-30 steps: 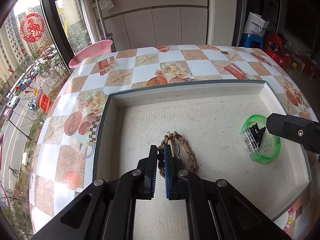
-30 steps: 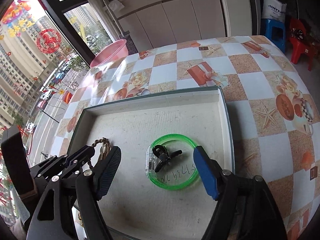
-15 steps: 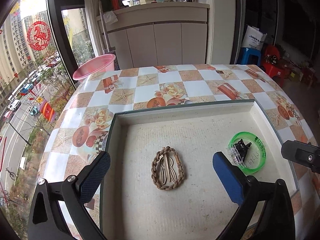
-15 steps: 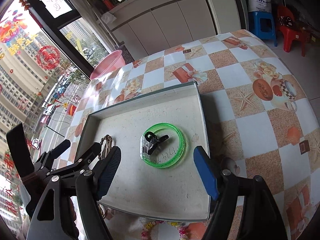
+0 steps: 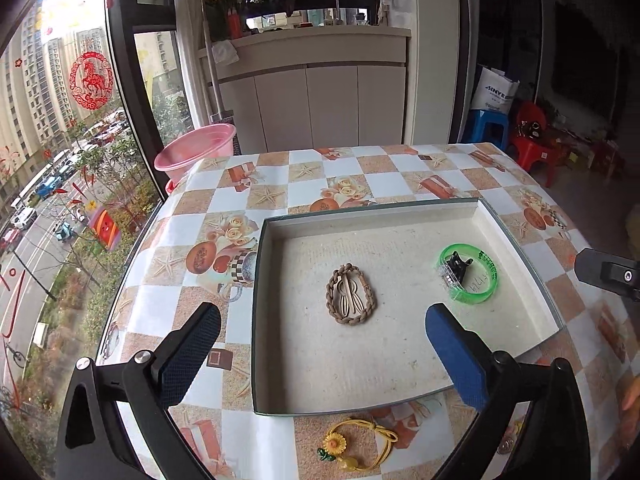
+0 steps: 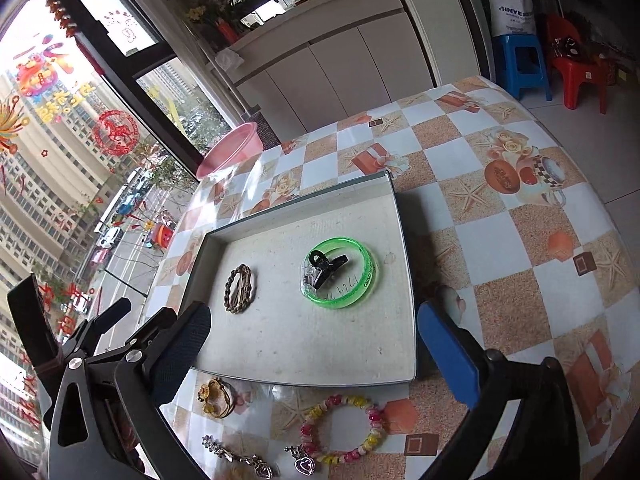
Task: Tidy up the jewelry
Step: 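Lift both tools out of the tray toward the remaining jewelry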
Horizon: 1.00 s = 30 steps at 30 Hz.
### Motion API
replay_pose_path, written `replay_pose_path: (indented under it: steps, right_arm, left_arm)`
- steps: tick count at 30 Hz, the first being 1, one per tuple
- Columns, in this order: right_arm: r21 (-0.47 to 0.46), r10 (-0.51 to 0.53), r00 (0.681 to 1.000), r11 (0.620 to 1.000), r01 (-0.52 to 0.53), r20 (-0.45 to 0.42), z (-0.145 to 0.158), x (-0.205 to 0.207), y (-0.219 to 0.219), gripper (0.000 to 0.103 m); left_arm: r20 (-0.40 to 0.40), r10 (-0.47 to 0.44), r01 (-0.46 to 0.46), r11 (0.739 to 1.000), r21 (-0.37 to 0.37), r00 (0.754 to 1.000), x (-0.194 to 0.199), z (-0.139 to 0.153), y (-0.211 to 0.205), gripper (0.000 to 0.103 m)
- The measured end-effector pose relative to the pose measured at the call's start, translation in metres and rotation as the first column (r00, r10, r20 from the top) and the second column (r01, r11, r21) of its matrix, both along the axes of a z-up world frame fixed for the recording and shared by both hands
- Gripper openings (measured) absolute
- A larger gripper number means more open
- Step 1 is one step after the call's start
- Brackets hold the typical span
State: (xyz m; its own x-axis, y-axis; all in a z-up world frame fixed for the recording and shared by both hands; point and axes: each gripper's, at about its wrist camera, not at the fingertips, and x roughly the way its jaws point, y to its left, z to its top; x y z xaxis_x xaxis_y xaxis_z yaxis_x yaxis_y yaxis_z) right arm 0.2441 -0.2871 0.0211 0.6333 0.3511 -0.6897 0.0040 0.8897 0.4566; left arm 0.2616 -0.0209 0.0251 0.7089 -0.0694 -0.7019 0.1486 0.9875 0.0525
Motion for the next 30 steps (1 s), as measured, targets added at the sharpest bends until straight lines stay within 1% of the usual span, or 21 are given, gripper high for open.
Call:
replay_pose_path:
  steps: [4, 7, 12, 18, 23, 27, 30]
  right_arm:
    - [-0.004, 0.015, 1.0, 1.0, -0.015, -0.025, 0.008, -0.02, 0.003, 0.103]
    - [-0.01, 0.021, 0.999, 1.0, -0.021, -0.036, 0.011, -0.037, 0.004, 0.103]
    - [-0.048, 0.045, 0.997, 0.998, -0.047, -0.055, 0.009, -0.065, 0.011, 0.103]
    - [-0.071, 0.051, 0.993, 0.996, -0.059, -0.104, -0.005, -0.087, 0.015, 0.103]
    - [-0.127, 0.052, 0.986, 0.989, -0.073, -0.159, -0.023, -0.102, 0.021, 0.103]
    - [-0.138, 0.054, 0.979, 0.987, -0.082, -0.197, -0.037, -0.11, 0.024, 0.103]
    - [-0.181, 0.038, 0.974, 0.98, -0.08, -0.222, -0.044, -0.114, 0.026, 0.103]
  left_arm:
    - [-0.001, -0.003, 0.003, 1.0, -0.016, 1.0, -0.033, 0.002, 0.014, 0.103]
    - [-0.004, -0.001, 0.001, 1.0, -0.023, 1.0, -0.054, -0.002, 0.023, 0.103]
    - [-0.016, -0.011, 0.011, 1.0, -0.002, 1.0, -0.082, -0.016, 0.029, 0.103]
    - [-0.039, -0.056, 0.058, 0.996, 0.062, 0.998, -0.107, -0.038, 0.02, 0.103]
    - [-0.065, -0.077, 0.081, 0.995, 0.065, 0.995, -0.12, -0.053, 0.015, 0.103]
    - [-0.078, -0.082, 0.088, 0.993, 0.08, 0.994, -0.125, -0.064, 0.012, 0.103]
    - [-0.099, -0.086, 0.094, 0.993, 0.076, 0.991, -0.126, -0.07, 0.014, 0.103]
